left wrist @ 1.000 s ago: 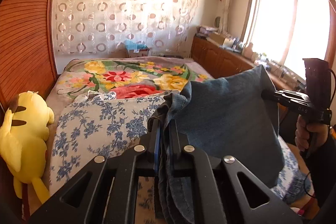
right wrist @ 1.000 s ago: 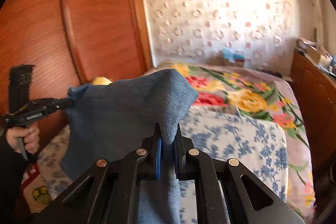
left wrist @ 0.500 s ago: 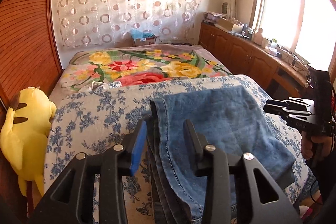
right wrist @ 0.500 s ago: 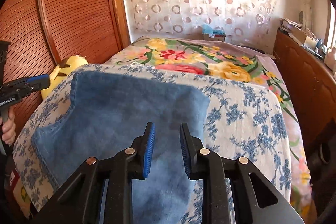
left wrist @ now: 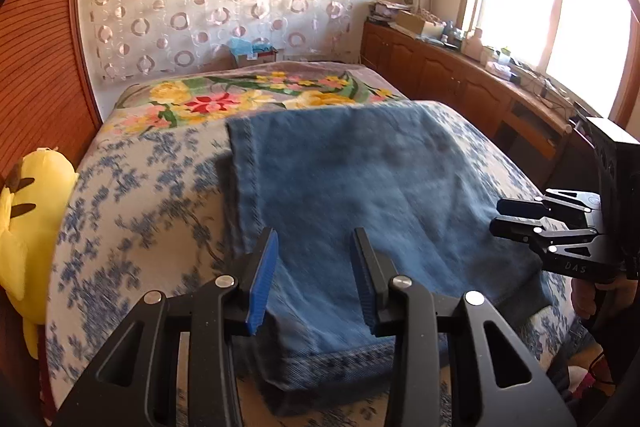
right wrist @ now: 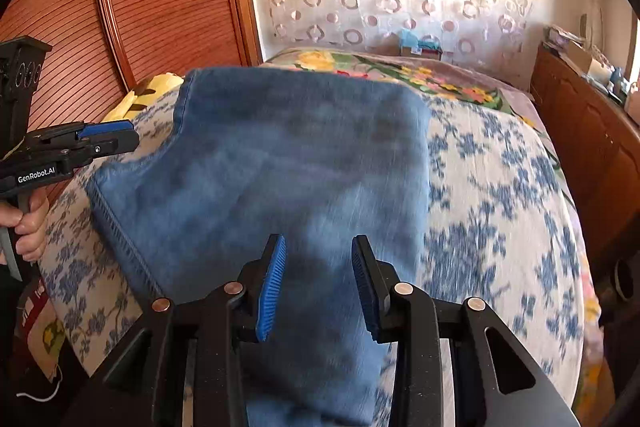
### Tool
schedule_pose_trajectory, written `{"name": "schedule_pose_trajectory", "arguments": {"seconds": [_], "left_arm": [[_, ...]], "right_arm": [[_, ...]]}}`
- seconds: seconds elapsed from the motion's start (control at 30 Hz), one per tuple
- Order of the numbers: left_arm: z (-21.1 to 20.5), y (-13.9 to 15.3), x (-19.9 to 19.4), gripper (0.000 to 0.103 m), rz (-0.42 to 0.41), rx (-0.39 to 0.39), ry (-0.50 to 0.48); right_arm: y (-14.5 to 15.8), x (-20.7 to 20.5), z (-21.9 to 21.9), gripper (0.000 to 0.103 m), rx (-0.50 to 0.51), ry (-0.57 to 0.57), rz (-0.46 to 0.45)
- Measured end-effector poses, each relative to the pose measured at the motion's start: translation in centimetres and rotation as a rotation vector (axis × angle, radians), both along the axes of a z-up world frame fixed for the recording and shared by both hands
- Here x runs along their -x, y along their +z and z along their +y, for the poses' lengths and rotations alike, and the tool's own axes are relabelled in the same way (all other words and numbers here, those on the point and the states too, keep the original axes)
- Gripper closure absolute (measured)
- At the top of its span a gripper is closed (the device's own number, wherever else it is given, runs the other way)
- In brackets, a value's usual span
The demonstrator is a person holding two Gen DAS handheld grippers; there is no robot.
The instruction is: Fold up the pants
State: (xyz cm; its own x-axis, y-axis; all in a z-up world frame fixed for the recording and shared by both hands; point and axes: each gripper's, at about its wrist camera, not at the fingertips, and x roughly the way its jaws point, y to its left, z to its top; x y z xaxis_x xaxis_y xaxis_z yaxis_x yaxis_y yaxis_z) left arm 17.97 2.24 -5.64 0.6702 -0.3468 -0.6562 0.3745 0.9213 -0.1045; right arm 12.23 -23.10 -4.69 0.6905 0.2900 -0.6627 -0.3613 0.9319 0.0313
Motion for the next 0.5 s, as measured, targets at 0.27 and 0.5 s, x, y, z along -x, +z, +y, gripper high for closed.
{"name": "schedule_pose_trajectory", "arguments": {"seconds": [0.27,0.5], "left_arm": [[-2.0,-2.3,1.1,0.065,0.038,-0.044,-0.013],[-3.1,-3.8,1.4,0.058,0.051,-0.086,-0.002]], "right_arm": [[-1.0,1.6,0.0,0.067,0.026,-0.031,-0.003],[-1.7,1.6,0.2,0.065,0.034,-0.047,-0.001]]}}
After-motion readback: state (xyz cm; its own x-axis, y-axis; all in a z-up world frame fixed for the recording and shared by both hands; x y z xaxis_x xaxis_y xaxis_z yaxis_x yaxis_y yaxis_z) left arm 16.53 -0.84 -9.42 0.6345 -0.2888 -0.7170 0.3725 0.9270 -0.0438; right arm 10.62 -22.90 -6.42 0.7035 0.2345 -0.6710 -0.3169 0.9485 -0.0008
